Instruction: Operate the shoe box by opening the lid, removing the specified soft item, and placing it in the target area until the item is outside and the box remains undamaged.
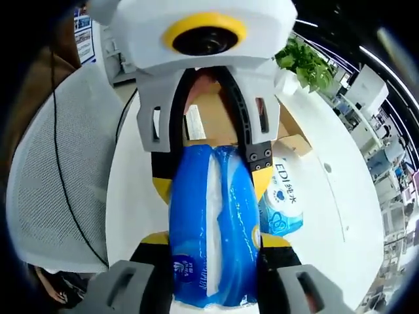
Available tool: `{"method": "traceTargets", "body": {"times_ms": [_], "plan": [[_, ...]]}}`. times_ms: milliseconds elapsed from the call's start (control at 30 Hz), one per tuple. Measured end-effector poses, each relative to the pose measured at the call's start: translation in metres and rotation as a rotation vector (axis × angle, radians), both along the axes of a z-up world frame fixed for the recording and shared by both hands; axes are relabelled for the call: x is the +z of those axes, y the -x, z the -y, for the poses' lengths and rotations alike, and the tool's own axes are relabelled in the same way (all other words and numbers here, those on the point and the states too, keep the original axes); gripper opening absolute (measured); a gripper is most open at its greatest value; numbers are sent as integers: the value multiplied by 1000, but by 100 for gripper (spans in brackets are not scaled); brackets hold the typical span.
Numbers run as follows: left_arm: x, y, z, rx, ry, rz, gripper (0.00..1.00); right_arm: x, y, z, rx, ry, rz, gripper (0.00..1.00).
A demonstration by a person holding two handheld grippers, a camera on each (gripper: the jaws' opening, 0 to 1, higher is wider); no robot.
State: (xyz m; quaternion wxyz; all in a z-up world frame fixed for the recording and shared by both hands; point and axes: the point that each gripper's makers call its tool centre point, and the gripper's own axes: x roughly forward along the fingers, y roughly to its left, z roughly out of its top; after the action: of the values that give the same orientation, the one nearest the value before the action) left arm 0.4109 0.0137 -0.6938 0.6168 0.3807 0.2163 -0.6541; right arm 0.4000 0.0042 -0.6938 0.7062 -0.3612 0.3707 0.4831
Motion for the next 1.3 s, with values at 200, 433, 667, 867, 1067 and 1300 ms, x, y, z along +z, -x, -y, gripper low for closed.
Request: {"method": "traceTargets", "body": {"times_ms": [200, 433, 667, 867, 1067, 1300], "plan": [[0, -2, 15, -2, 16, 8, 48, -2, -3, 15, 8, 3, -6, 45], [1, -12, 36, 11, 45, 34, 48, -1, -14, 36, 17, 25, -4, 45], [-2, -25, 53, 25, 61, 25, 48, -3, -27, 53, 27, 42, -10, 45], [-6, -37, 67, 43, 77, 20, 48, -7, -38, 66, 39, 64, -17, 45], [-8, -46, 77, 46, 83, 16, 48, -10, -48, 78, 37, 78, -24, 45], [-14, -63, 91, 43, 85, 27, 48, -15, -65, 90, 24, 89, -17, 46]]}}
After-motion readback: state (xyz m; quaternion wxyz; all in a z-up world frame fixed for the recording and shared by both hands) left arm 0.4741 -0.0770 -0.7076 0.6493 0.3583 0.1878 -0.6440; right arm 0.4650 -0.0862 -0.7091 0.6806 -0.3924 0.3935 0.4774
